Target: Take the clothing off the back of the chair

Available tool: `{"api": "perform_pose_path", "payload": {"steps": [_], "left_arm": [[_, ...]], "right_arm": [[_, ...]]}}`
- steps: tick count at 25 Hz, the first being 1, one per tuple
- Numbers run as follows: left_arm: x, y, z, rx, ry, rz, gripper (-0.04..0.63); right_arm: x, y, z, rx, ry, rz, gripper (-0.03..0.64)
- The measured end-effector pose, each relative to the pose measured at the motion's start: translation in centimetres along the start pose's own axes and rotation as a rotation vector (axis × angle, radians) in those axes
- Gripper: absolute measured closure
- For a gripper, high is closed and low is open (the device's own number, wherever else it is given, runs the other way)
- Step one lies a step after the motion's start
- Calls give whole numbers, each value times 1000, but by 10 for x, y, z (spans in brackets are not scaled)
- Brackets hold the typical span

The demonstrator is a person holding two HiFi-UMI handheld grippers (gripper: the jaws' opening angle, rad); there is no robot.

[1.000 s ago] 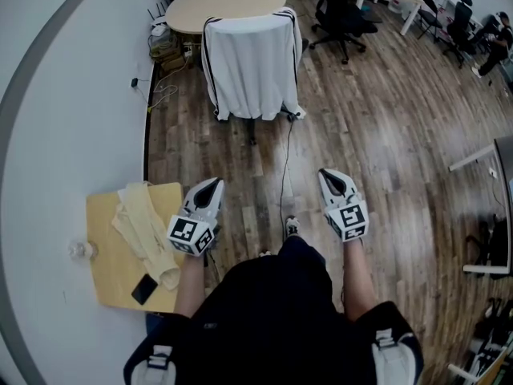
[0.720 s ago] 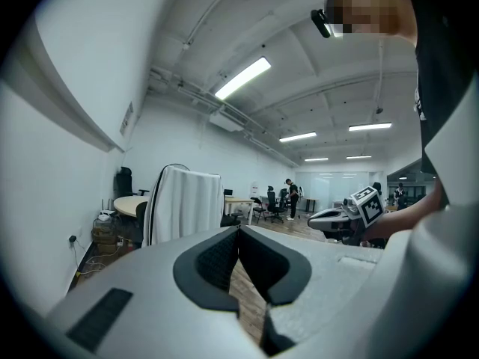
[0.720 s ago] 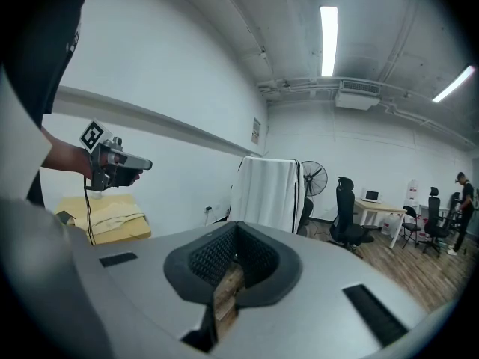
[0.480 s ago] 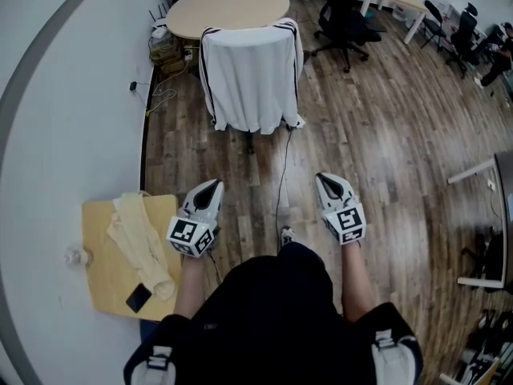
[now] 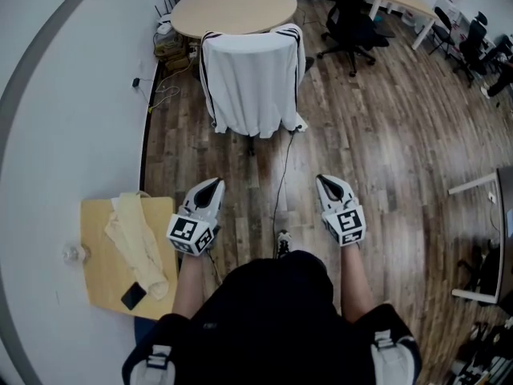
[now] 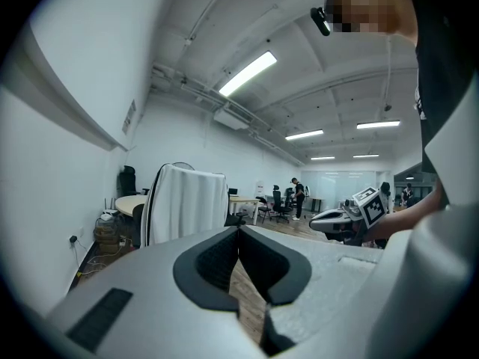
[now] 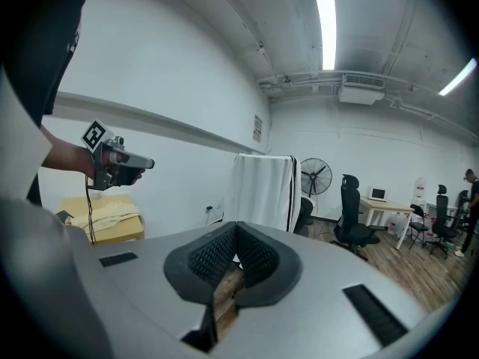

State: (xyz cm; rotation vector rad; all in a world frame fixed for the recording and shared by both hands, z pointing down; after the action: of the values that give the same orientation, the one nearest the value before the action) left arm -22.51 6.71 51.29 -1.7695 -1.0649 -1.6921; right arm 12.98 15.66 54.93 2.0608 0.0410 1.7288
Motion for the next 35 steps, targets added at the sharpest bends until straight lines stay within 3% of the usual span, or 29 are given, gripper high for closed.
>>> {"api": "perform_pose_path", "payload": {"steps": [18,35], "left_arm": [[-1,12,0,-175,-33,-13,594],[-6,34,10,-262,-30,-4,594]], "right_arm": [[-7,60,44,-159,-41,4,623],[-12,94,78,-249,-84,19,623]]}}
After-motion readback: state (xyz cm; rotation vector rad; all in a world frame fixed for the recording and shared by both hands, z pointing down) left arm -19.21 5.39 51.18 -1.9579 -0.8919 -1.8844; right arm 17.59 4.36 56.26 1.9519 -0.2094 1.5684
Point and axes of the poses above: the fingertips, and each gripper's own axes: y forward along the fingers, z to its right, x out of its underside, the point moved 9 cm from there along -y, backward along the fingers, and after that the axes turned 2 degrees about -z, right-handed, at the moved point
